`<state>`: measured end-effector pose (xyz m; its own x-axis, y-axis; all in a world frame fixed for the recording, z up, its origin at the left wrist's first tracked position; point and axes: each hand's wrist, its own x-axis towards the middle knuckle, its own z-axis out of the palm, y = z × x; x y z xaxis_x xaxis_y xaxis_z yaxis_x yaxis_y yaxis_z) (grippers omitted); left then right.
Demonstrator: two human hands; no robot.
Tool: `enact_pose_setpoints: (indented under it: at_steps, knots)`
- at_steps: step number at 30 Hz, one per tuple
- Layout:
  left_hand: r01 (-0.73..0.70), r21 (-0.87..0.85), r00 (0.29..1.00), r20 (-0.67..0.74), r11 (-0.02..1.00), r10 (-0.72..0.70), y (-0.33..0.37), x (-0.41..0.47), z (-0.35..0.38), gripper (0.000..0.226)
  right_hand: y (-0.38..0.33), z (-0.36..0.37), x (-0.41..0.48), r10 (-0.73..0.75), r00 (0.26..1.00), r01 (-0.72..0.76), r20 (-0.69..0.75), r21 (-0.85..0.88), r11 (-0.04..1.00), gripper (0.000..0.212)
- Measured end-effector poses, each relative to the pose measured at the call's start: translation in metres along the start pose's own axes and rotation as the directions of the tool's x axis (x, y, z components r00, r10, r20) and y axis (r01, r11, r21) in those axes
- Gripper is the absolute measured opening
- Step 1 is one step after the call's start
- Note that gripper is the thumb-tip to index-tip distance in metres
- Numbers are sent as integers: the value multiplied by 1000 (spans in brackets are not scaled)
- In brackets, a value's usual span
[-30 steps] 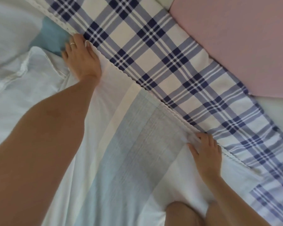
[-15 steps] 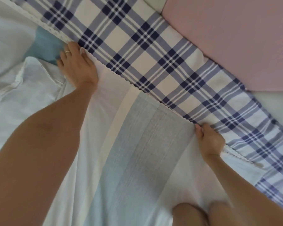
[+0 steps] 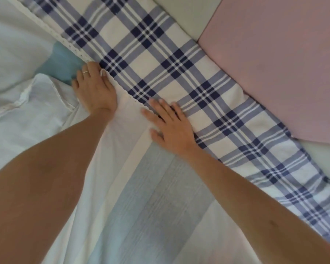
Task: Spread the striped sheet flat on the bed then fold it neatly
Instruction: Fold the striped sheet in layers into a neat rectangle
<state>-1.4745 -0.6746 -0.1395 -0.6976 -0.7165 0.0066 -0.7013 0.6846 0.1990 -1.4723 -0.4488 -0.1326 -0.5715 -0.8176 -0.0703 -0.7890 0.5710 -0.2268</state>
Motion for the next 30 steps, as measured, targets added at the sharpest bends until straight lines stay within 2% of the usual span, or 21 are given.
enact_pose_setpoints:
  at_steps: [2, 3, 8, 10, 13, 14, 16, 19, 21, 23, 24, 25, 27, 28, 29, 30]
  knots:
    - [0, -11, 1000, -16, 1000, 0, -1, -1, 2, 32, 19, -8, 39, 176, 984, -177, -26, -51, 983, 59]
    - [-8, -15, 1000, -21, 1000, 7, 0, -2, 2, 31, 22, -8, 46, 216, 976, -217, -33, -71, 974, 60]
    - [-18, -38, 1000, -23, 999, 17, -2, -1, -2, 30, 20, -1, 48, 172, 982, -179, -77, -103, 978, 62]
    - [-40, -61, 999, -15, 997, 39, 1, -1, -1, 28, 24, -1, 48, 199, 977, -207, -78, -115, 972, 61]
    - [-32, -164, 999, -9, 986, 31, -4, -3, -7, 25, 17, -4, 47, 181, 979, -192, -89, -132, 972, 60]
    - [-54, -223, 999, -10, 973, 53, -5, -7, -11, 26, 16, -6, 48, 187, 979, -197, -87, -135, 971, 60]
    - [-150, -337, 988, -25, 929, 150, -10, -27, -28, 45, 18, -10, 51, 208, 976, -216, -71, -135, 967, 60]
    - [-211, -315, 977, -95, 925, 190, -35, -101, -68, 63, 9, -14, 47, 218, 976, -219, -23, -170, 961, 60]
    - [-105, -280, 994, -36, 954, 98, -52, -170, -86, 72, 12, -14, 46, 236, 972, -231, 9, -176, 957, 59]
    - [127, -229, 988, 111, 965, -103, -75, -243, -95, 90, 7, -16, 49, 228, 974, -227, -19, -189, 955, 59]
    - [262, -168, 950, 219, 950, -223, -85, -274, -93, 99, 6, -19, 48, 253, 967, -255, -34, -163, 953, 58]
    - [442, -105, 860, 332, 891, -388, -99, -309, -98, 108, -7, -22, 40, 277, 958, -284, -69, -115, 952, 57]
    - [731, -55, 622, 464, 681, -630, -125, -340, -98, 122, -32, -26, 23, 337, 925, -335, -176, 46, 941, 55]
    - [830, -70, 514, 482, 554, -709, -138, -345, -101, 128, -57, -24, 10, 261, 948, -246, -184, 101, 964, 56]
    - [880, -103, 450, 490, 463, -747, -149, -340, -102, 134, -82, -18, -6, 87, 981, -69, -171, 106, 992, 57]
    - [907, -146, 412, 495, 395, -765, -163, -327, -103, 143, -110, -9, -16, -177, 978, 188, -107, 97, 977, 59]
